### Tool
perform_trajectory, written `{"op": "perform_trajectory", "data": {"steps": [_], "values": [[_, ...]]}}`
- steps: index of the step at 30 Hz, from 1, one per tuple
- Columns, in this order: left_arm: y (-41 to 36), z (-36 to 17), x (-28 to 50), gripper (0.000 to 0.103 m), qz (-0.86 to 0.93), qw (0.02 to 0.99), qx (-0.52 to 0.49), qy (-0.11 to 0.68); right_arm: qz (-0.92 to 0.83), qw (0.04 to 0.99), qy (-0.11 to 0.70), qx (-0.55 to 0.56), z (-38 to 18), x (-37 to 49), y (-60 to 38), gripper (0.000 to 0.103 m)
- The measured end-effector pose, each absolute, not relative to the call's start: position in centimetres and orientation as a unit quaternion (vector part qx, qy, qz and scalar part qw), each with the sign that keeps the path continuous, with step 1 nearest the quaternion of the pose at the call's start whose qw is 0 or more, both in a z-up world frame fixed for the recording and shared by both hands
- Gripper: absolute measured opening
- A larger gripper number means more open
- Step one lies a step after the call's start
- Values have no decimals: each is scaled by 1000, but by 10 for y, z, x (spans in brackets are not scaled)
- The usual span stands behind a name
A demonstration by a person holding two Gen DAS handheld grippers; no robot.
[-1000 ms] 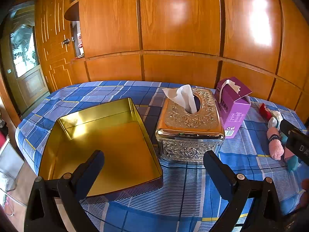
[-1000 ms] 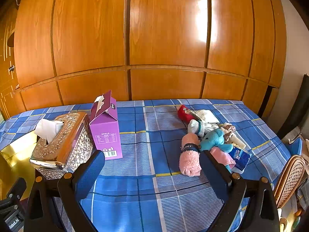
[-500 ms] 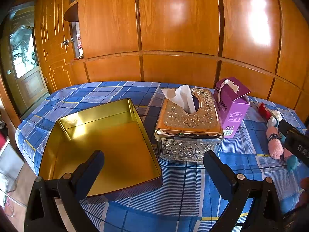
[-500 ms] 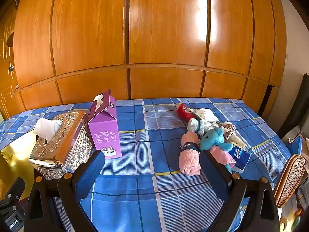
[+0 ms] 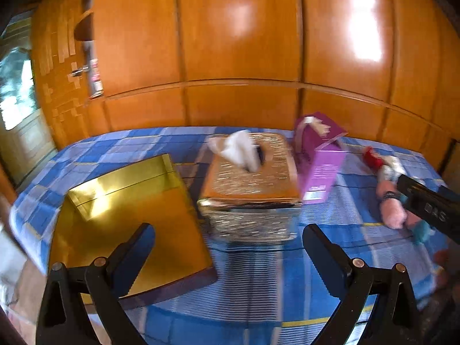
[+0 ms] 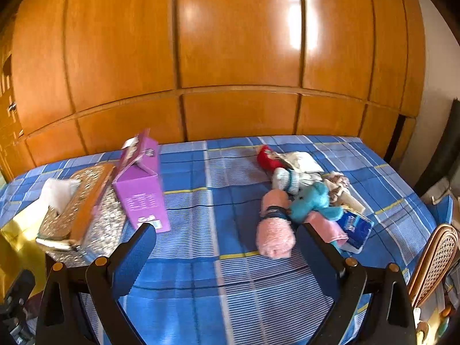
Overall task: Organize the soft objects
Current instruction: 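Grasp the pink dishcloth with the left tool while the right tool grasps the teal bear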
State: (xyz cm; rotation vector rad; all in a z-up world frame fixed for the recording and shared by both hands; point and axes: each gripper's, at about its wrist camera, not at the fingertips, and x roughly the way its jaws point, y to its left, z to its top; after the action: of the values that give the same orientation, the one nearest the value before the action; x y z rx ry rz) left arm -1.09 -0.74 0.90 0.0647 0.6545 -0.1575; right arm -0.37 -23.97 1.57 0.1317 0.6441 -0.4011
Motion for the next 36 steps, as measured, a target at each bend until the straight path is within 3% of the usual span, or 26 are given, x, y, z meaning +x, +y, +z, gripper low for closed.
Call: {"op": "perform_trajectory", "data": {"steps": [17,32,36], "values": [[-153,23,18,103,-341,863,109,356,-319,865,315,227,21,-80,-451,100],[-289,-47,87,102,-349,807,161,448,-267,871,349,221,5,-66,-462,100],[-310,-64,103,97,-346,795,159,472,-257,869,363,218,-1,-60,-467,100]]}}
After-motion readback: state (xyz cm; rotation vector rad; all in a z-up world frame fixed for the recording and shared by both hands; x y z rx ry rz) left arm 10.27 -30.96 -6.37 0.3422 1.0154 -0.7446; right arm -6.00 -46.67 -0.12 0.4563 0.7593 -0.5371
